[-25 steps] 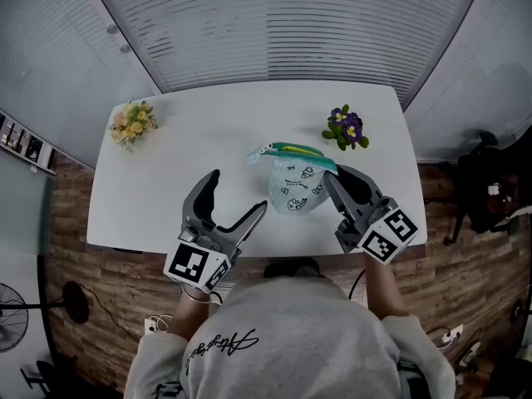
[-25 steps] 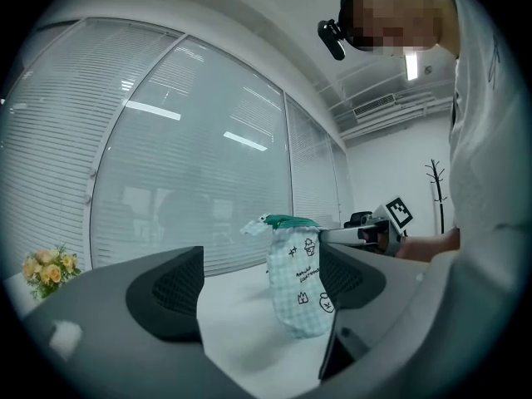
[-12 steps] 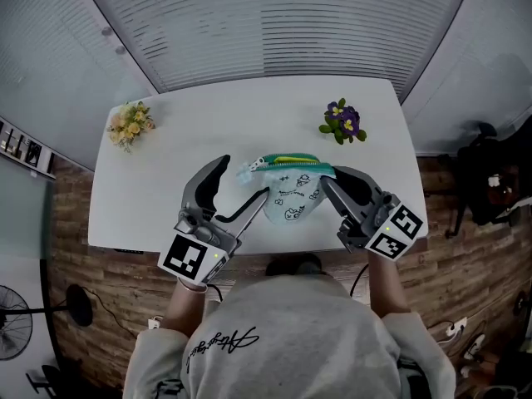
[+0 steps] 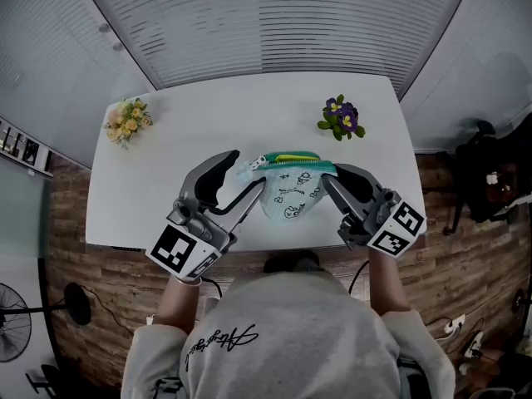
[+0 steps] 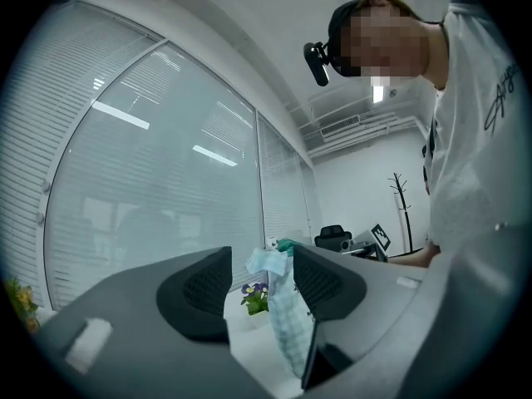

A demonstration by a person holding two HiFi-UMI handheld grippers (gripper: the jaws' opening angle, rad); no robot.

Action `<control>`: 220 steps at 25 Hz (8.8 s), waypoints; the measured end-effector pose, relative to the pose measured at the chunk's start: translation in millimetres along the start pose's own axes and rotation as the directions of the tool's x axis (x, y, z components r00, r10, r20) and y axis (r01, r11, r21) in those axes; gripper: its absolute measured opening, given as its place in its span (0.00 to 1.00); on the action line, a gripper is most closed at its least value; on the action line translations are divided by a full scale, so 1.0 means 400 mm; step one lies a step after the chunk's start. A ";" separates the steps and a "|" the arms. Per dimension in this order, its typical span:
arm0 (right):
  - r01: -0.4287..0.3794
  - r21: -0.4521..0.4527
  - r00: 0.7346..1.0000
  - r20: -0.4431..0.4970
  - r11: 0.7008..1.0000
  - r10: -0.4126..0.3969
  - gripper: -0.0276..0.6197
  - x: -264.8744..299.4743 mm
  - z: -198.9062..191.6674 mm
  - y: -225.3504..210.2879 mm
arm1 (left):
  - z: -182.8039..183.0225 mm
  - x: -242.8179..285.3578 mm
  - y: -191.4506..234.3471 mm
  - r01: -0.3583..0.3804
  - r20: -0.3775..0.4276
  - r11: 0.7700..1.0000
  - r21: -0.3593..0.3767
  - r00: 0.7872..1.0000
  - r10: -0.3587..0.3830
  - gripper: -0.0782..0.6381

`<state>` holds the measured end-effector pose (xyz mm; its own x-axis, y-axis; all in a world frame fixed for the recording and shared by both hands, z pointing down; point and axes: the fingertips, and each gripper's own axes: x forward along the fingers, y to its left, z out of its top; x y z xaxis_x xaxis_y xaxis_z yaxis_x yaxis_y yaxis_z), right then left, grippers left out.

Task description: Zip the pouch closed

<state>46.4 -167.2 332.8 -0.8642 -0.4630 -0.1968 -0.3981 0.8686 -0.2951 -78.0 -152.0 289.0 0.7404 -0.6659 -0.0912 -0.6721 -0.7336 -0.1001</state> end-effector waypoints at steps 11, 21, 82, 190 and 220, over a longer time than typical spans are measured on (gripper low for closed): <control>-0.014 0.018 1.000 0.014 1.000 0.013 0.13 -0.006 -0.001 0.000 | 0.000 0.006 -0.004 0.032 -0.005 0.999 -0.010 0.999 -0.032 0.32; -0.007 0.032 1.000 0.001 0.999 0.007 0.13 -0.006 -0.012 -0.003 | -0.006 0.000 -0.008 0.046 -0.009 0.999 0.004 0.999 -0.046 0.21; 0.185 0.117 0.971 -0.175 0.976 -0.163 0.11 0.147 -0.191 0.147 | -0.237 -0.070 -0.125 0.234 -0.197 0.955 0.183 0.960 -0.198 0.18; 0.312 -0.291 0.916 -0.160 0.904 -0.368 0.05 0.003 -0.037 -0.142 | -0.212 0.187 -0.180 0.183 -0.160 0.969 0.164 0.975 -0.157 0.15; 0.334 -0.532 0.848 -0.191 0.778 -0.495 0.05 0.076 -0.049 -0.245 | -0.283 0.248 -0.070 0.093 -0.312 0.996 0.009 0.946 -0.086 0.15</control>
<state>53.0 -263.0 374.3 -0.5943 -0.7886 0.1576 -0.7623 0.6149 0.2019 14.2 -212.7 394.9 0.7585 -0.6093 0.2310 -0.6001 -0.7913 -0.1170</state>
